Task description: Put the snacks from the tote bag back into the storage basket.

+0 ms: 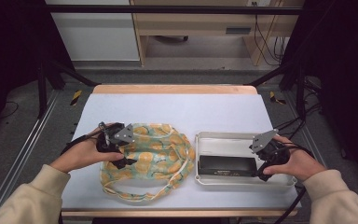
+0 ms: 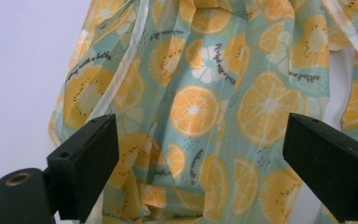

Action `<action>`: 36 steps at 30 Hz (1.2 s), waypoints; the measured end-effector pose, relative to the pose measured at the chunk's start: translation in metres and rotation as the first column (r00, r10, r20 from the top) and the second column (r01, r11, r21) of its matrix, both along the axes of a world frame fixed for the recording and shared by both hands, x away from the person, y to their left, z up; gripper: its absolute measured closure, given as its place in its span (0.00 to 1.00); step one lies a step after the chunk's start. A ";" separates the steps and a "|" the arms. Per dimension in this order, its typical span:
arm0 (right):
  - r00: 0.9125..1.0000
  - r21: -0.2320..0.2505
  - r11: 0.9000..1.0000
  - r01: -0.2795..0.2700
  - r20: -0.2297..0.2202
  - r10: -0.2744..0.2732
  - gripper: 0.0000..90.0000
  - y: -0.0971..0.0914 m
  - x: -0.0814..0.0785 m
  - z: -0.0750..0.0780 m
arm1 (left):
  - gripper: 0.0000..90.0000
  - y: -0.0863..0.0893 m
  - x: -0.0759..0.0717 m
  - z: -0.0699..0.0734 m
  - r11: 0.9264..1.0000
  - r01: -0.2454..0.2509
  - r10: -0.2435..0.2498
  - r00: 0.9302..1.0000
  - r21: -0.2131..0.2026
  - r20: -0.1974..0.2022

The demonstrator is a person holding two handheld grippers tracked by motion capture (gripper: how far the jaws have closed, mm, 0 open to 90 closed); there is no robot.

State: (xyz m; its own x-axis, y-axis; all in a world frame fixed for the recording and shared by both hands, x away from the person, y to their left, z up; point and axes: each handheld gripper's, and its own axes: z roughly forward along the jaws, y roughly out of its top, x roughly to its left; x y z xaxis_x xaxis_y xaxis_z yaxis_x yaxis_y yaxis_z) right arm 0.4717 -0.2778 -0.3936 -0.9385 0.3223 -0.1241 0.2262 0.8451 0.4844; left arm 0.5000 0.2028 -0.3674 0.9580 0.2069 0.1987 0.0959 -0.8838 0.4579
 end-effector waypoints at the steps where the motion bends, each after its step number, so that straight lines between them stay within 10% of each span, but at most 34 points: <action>1: 1.000 0.004 1.000 0.007 0.000 -0.007 0.08 0.000 0.000 0.001 | 0.12 0.000 0.000 0.000 1.000 0.000 0.000 1.000 -0.001 0.001; 25: 0.980 0.252 0.958 0.137 0.104 -0.167 0.11 0.037 -0.014 0.042 | 0.08 0.006 -0.007 0.013 0.987 -0.122 0.127 0.991 -0.104 0.037; 29: 0.946 0.313 0.911 0.270 0.091 -0.311 0.12 0.040 -0.011 0.049 | 0.08 0.011 -0.008 0.017 0.968 -0.201 0.211 0.976 -0.151 0.058; 36: 0.842 0.463 0.769 0.441 0.085 -0.533 0.12 0.035 -0.010 0.062 | 0.08 0.032 -0.010 0.027 0.912 -0.318 0.348 0.934 -0.259 0.077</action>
State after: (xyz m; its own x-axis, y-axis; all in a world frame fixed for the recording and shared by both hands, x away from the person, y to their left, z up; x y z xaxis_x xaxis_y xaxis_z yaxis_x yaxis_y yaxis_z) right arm 0.4621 -0.2424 -0.3317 -0.6093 0.7920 -0.0395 0.4116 0.3584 0.8379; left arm 0.4897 0.2346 -0.3401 0.7973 0.5652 0.2117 0.2975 -0.6732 0.6770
